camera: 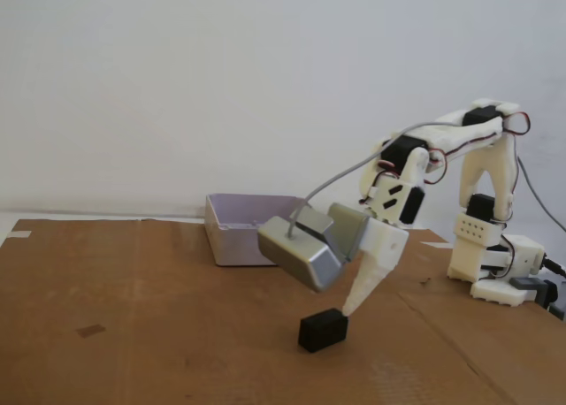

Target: Grasp a block and put it in the box.

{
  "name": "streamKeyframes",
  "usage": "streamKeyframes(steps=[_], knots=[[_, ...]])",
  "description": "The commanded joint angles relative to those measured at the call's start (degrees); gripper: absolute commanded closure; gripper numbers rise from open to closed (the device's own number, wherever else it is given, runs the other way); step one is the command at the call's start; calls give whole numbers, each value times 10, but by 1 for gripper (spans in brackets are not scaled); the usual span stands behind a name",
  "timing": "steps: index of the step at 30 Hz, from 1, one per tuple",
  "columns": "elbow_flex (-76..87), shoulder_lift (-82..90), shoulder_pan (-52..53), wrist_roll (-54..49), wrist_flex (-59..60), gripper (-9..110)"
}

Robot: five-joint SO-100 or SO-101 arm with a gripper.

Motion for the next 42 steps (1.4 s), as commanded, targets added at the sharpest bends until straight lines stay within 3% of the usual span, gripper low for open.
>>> streamKeyframes(steps=[1, 30, 35, 42], knots=[[-83, 12, -3, -4, 2, 70], [-134, -25, -36, -24, 40, 70], [-133, -29, -33, -24, 40, 62], [-183, -62, -37, -24, 42, 62]])
